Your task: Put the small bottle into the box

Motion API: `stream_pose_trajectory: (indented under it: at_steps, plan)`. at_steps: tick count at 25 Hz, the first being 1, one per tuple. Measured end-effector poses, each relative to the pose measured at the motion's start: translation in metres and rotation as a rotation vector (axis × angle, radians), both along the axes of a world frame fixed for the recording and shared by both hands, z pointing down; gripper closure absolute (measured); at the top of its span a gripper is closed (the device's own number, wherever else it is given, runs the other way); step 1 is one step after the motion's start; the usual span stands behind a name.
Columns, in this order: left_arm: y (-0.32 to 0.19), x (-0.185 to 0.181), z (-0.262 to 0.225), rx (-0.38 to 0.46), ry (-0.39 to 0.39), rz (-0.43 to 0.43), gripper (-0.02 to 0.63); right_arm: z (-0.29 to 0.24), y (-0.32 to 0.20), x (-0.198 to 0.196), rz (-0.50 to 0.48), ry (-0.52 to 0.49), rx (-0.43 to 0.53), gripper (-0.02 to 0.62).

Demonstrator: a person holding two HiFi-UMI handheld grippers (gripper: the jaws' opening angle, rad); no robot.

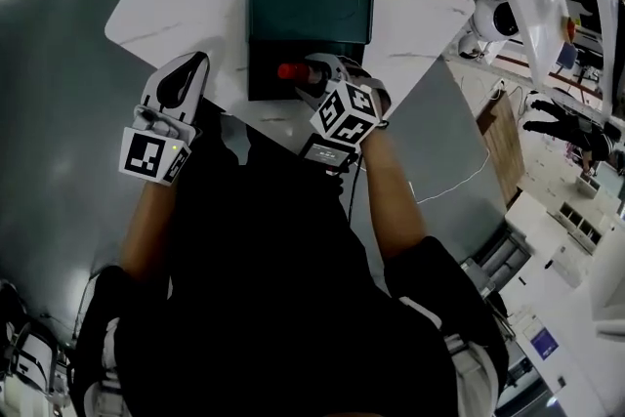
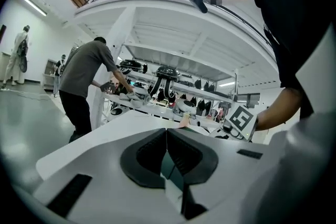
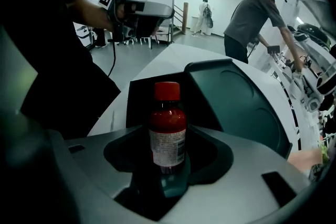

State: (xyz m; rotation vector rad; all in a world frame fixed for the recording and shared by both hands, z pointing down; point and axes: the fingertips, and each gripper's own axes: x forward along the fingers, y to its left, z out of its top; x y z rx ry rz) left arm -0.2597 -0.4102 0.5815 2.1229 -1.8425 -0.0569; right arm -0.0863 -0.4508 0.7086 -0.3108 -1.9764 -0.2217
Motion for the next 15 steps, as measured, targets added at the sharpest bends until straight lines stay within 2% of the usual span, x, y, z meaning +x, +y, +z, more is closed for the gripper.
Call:
stream_pose_trajectory:
  at_steps: [5, 15]
  plan:
    - [0.013, 0.003, 0.007, -0.015, 0.014, -0.013, 0.584, 0.019, 0.006, 0.001, -0.03, 0.072, -0.011, 0.359]
    - [0.021, 0.006, 0.013, -0.015, 0.034, -0.025, 0.584, 0.025, 0.009, -0.011, -0.053, 0.122, -0.045, 0.359]
